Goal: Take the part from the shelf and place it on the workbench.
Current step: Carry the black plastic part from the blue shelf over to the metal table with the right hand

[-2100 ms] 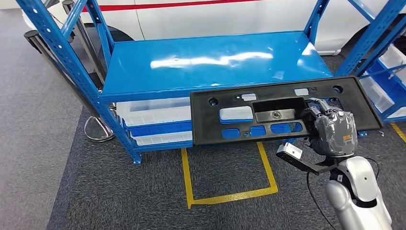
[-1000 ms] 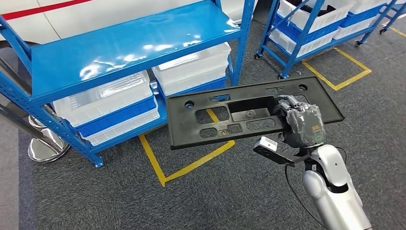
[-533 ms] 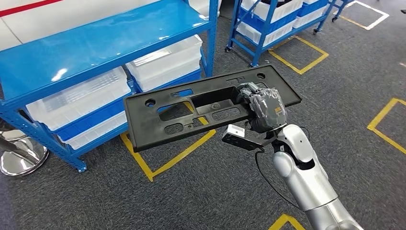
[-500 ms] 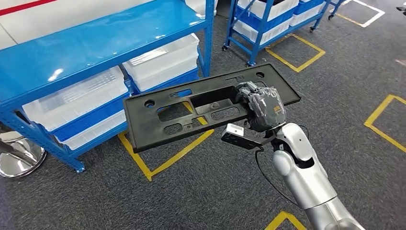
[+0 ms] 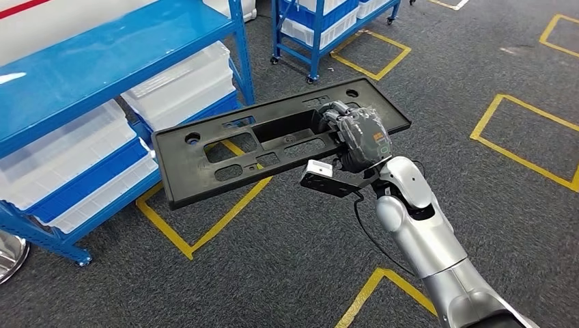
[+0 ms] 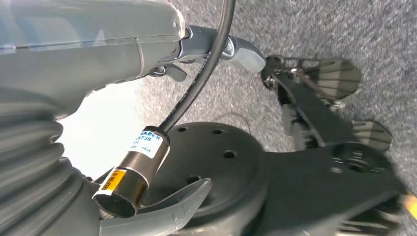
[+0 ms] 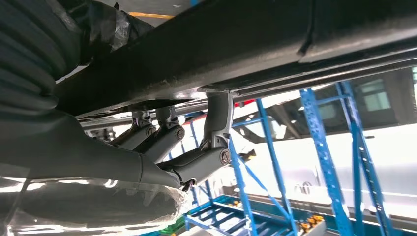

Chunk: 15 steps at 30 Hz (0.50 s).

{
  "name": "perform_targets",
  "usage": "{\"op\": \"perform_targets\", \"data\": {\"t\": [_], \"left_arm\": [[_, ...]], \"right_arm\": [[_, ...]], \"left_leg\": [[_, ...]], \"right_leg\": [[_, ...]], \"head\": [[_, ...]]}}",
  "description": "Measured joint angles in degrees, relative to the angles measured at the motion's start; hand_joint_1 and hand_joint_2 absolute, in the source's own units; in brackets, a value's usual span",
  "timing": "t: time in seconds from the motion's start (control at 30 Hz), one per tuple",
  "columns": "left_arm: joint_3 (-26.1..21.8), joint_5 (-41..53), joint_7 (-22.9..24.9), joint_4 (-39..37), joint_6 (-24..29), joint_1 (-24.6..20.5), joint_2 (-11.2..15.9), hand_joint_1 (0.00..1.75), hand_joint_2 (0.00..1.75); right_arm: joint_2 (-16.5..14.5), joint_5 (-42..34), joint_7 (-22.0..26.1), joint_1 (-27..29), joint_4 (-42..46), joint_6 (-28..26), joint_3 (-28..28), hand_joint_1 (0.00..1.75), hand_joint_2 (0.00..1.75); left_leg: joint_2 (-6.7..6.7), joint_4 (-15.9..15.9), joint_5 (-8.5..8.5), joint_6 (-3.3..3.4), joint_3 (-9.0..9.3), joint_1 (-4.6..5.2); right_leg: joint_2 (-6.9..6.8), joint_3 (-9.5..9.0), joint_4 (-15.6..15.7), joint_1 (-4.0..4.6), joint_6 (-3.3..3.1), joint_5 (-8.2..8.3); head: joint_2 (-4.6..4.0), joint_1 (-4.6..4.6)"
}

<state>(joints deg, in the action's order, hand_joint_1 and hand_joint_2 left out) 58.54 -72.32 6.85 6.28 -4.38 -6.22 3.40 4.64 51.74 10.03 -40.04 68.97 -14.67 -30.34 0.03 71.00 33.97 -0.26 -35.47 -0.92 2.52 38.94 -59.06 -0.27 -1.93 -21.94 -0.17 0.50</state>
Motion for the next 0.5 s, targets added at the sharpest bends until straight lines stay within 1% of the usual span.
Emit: {"op": "perform_targets", "data": {"t": [0.03,0.07,0.1,0.13,0.17,0.2,0.23,0.27,0.3,0.33,0.37,0.4,0.43,0.47,0.5], "left_arm": [[-0.1,-0.1,0.0,0.0,-0.1,-0.1,0.1,0.00,1.75],[-0.2,-0.3,0.1,0.0,-0.1,-0.2,0.3,0.00,1.75],[-0.3,-0.5,0.1,0.0,-0.2,-0.2,0.4,0.00,1.75],[-0.5,-0.6,0.1,0.0,-0.2,-0.2,0.6,0.00,1.75],[-0.6,-0.8,0.1,0.0,-0.2,-0.2,0.7,0.00,1.75],[-0.7,-0.9,0.1,0.1,-0.3,-0.1,0.7,0.00,1.75],[-0.8,-1.0,0.1,0.1,-0.3,-0.2,0.8,0.00,1.75],[-0.9,-1.2,0.0,0.1,-0.2,-0.2,0.8,0.00,1.75],[-0.9,-1.4,0.0,0.2,-0.2,-0.2,0.9,0.00,1.75],[-0.9,-1.6,-0.1,0.2,-0.2,-0.1,1.0,0.00,1.75],[-1.0,-1.7,-0.1,0.2,-0.2,0.0,1.1,0.00,1.75],[-1.0,-1.9,-0.3,0.2,-0.2,0.1,1.2,0.00,1.75],[-1.0,-2.0,-0.7,0.2,-0.3,0.2,1.3,0.00,1.75],[-1.0,-2.0,-1.2,0.2,-0.4,0.1,1.4,0.00,1.75],[-1.0,-2.0,-1.6,0.2,-0.5,-0.2,1.5,0.00,1.75]], "right_arm": [[-0.2,0.0,0.0,-0.2,-0.2,0.0,-0.1,1.75,1.75],[-0.3,-0.1,0.0,-0.6,-0.3,0.1,-0.1,1.75,1.75],[-0.5,-0.1,-0.1,-0.9,-0.4,0.1,-0.2,1.75,1.75],[-0.7,-0.2,-0.1,-1.2,-0.5,0.1,-0.3,1.75,1.75],[-0.7,-0.3,-0.1,-1.4,-0.6,0.2,-0.3,1.75,1.75],[-0.8,-0.3,-0.1,-1.4,-0.7,0.1,-0.5,1.75,1.75],[-0.7,-0.4,-0.1,-1.4,-0.8,0.1,-0.5,1.75,1.75],[-0.7,-0.4,0.0,-1.4,-1.0,0.0,-0.6,1.75,1.75],[-0.6,-0.4,0.0,-1.4,-1.1,-0.2,-0.8,1.75,1.75],[-0.6,-0.2,0.1,-1.3,-1.2,-0.4,-0.9,1.75,1.75],[-0.6,0.0,0.1,-1.1,-1.2,-0.7,-1.1,1.75,1.75],[-0.7,0.3,0.0,-0.8,-1.3,-1.1,-1.3,1.75,1.75],[-0.7,0.7,-0.2,-0.5,-1.3,-1.5,-1.6,1.75,1.75],[-0.7,1.1,-0.6,-0.2,-1.3,-1.8,-1.7,1.75,1.75],[-0.7,1.5,-1.1,-0.1,-1.0,-1.9,-1.9,1.75,1.75]], "left_leg": [[-0.85,-3.7,-1.35,0.13,2.33,-0.07],[-2.15,-7.5,-2.27,0.26,4.62,-0.15],[-3.25,-10.2,-2.74,0.37,6.05,-0.19],[-4.07,-11.7,-2.83,0.42,6.72,-0.19],[-4.13,-12.0,-3.04,0.46,6.75,-0.10],[-3.49,-12.0,-3.61,0.59,6.35,-0.10],[-2.71,-12.2,-4.22,0.84,6.08,-0.17],[-1.90,-12.4,-4.89,1.28,5.66,-0.21],[-1.01,-12.7,-5.59,1.81,5.06,-0.23],[-0.17,-12.7,-6.19,2.27,4.45,-0.09],[0.64,-12.7,-6.76,2.61,3.64,0.11],[1.51,-12.6,-7.32,2.75,2.84,0.27],[2.33,-12.5,-7.85,2.74,2.04,0.38],[3.13,-12.4,-8.37,2.68,1.19,0.46],[3.86,-12.2,-8.87,2.55,0.35,0.53]], "right_leg": [[0.72,0.73,-0.3,-0.07,0.21,0.45],[1.45,1.51,-0.6,-0.07,0.51,0.95],[2.12,2.12,-0.8,-0.11,0.83,1.53],[2.77,2.57,-0.8,-0.17,1.16,2.20],[3.40,2.84,-0.5,-0.20,1.51,2.95],[4.06,2.99,-0.1,-0.18,1.90,3.71],[3.93,3.25,0.0,-0.10,2.21,3.74],[3.00,3.66,-0.7,0.01,2.47,2.67],[1.55,4.30,-2.6,0.08,2.67,0.41],[-0.21,5.07,-5.7,-0.02,2.78,-2.72],[-1.36,5.81,-9.6,-0.22,2.95,-5.66],[-1.93,6.33,-13.4,-0.48,3.16,-7.50],[-2.15,6.32,-16.0,-0.74,3.35,-7.86],[-2.29,5.56,-17.1,-0.98,3.51,-6.96],[-2.59,3.68,-16.0,-1.15,3.59,-5.41]], "head": [[0.00,0.00],[0.00,0.00],[0.00,0.00],[0.00,0.02],[0.00,0.03],[0.00,0.05],[0.00,0.08],[0.00,0.22],[0.00,0.35],[0.00,0.45],[0.00,0.55],[0.00,0.52],[0.00,0.51],[0.00,0.51],[0.00,0.51]]}}
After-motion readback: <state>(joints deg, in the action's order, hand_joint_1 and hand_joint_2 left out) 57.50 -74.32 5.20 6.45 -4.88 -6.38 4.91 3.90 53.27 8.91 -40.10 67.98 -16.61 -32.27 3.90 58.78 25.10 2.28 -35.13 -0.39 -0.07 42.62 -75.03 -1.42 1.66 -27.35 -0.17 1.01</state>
